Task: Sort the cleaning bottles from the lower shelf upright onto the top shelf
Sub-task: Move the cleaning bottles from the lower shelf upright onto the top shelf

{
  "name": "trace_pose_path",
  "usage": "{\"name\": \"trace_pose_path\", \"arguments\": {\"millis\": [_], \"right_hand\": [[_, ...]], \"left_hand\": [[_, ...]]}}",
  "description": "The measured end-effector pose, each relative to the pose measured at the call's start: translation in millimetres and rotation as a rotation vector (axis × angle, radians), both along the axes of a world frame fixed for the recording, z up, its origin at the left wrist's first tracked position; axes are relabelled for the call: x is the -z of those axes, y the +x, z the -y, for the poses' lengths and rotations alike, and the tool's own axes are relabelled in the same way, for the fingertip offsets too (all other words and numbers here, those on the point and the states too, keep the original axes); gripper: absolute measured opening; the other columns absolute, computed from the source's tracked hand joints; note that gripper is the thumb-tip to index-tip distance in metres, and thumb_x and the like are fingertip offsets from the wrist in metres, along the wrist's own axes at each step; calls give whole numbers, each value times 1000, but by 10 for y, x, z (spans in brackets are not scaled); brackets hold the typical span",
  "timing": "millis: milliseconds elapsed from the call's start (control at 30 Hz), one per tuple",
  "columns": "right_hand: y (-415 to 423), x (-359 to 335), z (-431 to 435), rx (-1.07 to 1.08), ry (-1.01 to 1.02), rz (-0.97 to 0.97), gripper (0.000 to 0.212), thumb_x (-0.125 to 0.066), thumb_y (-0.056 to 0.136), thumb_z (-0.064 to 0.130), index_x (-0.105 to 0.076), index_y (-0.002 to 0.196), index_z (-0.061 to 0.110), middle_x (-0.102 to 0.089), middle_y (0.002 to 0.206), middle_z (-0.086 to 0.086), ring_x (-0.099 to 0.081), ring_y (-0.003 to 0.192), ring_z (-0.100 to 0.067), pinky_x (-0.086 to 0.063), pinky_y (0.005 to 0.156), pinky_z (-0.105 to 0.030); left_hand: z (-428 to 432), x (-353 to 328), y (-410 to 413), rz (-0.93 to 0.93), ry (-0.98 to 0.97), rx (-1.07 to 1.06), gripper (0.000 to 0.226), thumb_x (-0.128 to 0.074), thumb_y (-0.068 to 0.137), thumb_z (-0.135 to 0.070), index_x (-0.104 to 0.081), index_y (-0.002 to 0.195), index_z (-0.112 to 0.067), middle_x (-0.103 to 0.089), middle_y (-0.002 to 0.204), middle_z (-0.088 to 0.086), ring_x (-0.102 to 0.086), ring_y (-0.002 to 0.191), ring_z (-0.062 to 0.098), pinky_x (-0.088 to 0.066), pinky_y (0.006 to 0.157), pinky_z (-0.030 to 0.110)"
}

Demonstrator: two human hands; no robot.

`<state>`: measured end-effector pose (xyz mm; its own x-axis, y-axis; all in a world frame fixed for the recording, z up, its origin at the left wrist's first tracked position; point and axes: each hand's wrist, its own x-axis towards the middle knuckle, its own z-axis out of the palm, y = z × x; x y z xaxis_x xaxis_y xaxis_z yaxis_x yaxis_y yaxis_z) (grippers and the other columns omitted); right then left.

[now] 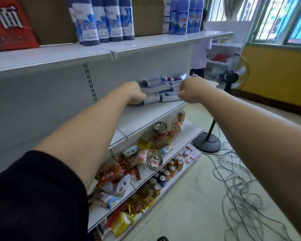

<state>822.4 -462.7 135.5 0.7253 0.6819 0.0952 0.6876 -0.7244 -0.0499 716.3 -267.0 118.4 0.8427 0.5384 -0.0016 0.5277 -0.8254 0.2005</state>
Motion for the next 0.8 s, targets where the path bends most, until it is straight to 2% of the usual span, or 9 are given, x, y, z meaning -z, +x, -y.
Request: {"name": "trace_pose_path", "arguments": {"millis": [133,200,267,333,400,467,567,700,800], "right_hand": [[564,259,-441,-21,-38,-21,44,-50,95,33,-61,132,13,-62,129,-14,-58,116,-35,-49,101,-49],[801,372,-668,-41,-60,-49,41,-51,94,31,-62,130,14,-64,124,-13,-60,112,-34,-50,99,-49],[997,485,-879,-66,-69,-69,40,-51,95,31,-61,131,15,-65,120,-13,-60,108,-34,-51,98,-49],[1170,599,-1070,-95,-78,-86,34,-52,95,32,-62,123,16,-65,117,-13,-60,104,-33,-52,96,-47],[1331,701,-1264,-118,-88,-113,33,-53,94,33,-61,121,16,-64,114,-12,-60,103,-33,-52,94,-47],[1481,783,-1464,-141,-115,-149,42,-54,94,36,-58,130,15,-63,117,-12,-59,106,-34,-51,97,-48],[1688,915,-1750,-214,-125,-169,46,-53,96,33,-52,138,13,-59,130,-14,-57,115,-35,-48,101,-47],[1871,1070,-2069,-350,-142,-141,51,-54,96,29,-45,143,13,-55,133,-15,-56,116,-35,-50,97,-46],[1980,1222,-2325,-452,-157,-109,47,-53,95,28,-47,139,12,-58,128,-15,-58,115,-37,-50,97,-47]], "left_hand": [[-410,280,473,-41,-64,-58,32,-54,93,-32,-68,107,-7,-65,109,18,-60,93,34,-40,70,29],[-623,417,654,-66,-86,-94,32,-54,91,-33,-67,106,-9,-66,107,19,-64,97,36,-41,69,29],[-836,538,807,-100,-81,-133,33,-54,87,-38,-66,102,-11,-67,108,17,-63,91,35,-42,69,30],[-1017,658,921,-117,-83,-165,27,-54,87,-39,-62,95,-14,-66,106,13,-60,88,31,-40,72,30],[-1172,764,1005,-118,-101,-204,19,-55,89,-37,-55,95,-19,-62,107,11,-60,95,30,-39,74,28],[-1315,862,1067,-126,-103,-251,23,-55,87,-36,-57,103,-20,-63,117,14,-61,104,32,-38,74,27],[-1515,993,1163,-136,-95,-349,45,-56,83,-38,-59,121,-14,-61,126,17,-60,108,35,-41,75,30],[-1704,1139,1276,-92,-96,-502,63,-59,87,-48,-50,140,-15,-51,140,18,-52,124,41,-46,99,41],[-1774,1215,1349,-85,-125,-592,66,-59,92,-50,-44,144,-12,-47,144,19,-48,129,41,-44,105,45]]}}
